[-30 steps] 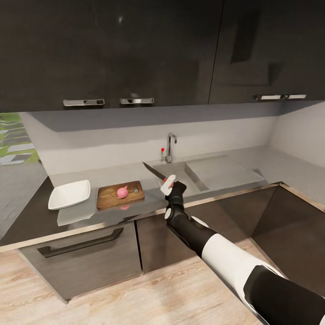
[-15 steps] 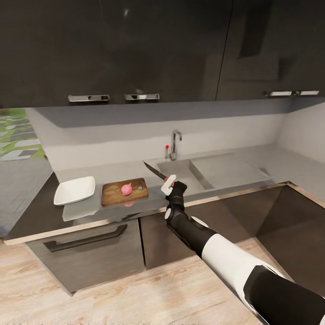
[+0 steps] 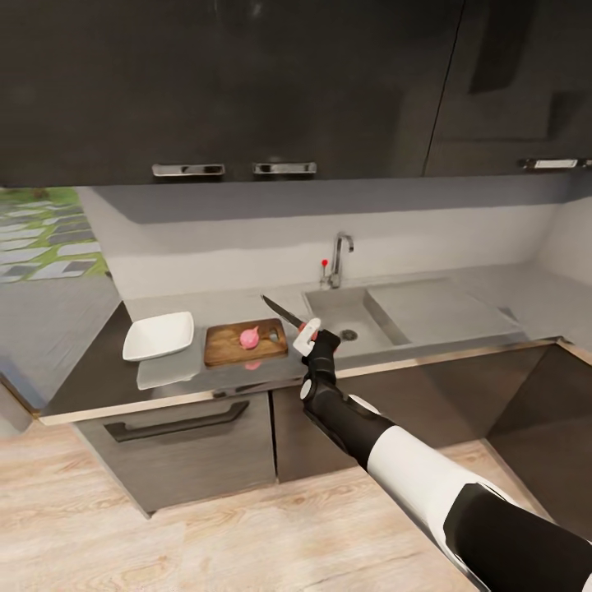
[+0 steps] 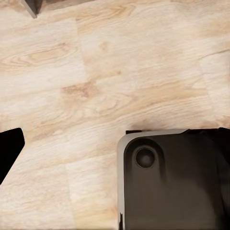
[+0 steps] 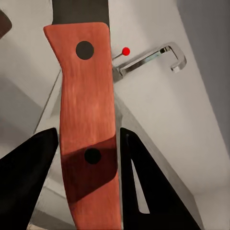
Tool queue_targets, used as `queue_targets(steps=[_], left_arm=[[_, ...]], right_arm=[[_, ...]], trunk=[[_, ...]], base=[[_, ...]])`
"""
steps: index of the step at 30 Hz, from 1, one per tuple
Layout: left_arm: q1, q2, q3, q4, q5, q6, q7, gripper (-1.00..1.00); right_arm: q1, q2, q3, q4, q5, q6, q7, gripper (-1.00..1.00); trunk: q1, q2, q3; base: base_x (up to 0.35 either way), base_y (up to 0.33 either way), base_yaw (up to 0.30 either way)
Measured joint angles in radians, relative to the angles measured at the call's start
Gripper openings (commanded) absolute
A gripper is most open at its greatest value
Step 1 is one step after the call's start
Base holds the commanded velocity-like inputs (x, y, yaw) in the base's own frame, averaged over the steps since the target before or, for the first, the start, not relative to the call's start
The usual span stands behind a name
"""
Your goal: In the kitchen, take the Vidalia onion out of the sink, dice it on the chopping board with the paring knife, put the diced onion into the bowl on the countertop, then place both the paring knife and the chopping board into the sink.
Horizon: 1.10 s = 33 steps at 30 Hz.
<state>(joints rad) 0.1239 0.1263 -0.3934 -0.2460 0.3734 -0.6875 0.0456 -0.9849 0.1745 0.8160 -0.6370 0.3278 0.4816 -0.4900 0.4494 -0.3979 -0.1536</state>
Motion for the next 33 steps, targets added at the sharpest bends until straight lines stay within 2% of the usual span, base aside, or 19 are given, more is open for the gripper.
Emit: queue_targets(steps=[23,28,33], left_arm=[[0.000,0.000,0.000,-0.002,0.000,-0.002,0.000,1.00],[0.000,0.000,0.000,-0.001,0.000,-0.002,0.000,1.00],[0.000,0.000,0.000,-0.002,0.000,-0.002,0.000,1.00]], right_arm=[[0.000,0.000,0.001,0.001,0.000,0.000,0.005,-1.00],[0.000,0.000,0.037,0.010,0.000,0.002,0.011,-1.00],[0.000,0.000,0.048,0.016,0.000,0.003,0.015,-1.00]], trunk=[[0.000,0.000,-0.030],[0.000,0.000,-0.031],[-0.001,0.000,-0.031]], base=[[0.000,0.000,0.177],[0.132,0.000,0.018],[0.276,0.000,0.003]])
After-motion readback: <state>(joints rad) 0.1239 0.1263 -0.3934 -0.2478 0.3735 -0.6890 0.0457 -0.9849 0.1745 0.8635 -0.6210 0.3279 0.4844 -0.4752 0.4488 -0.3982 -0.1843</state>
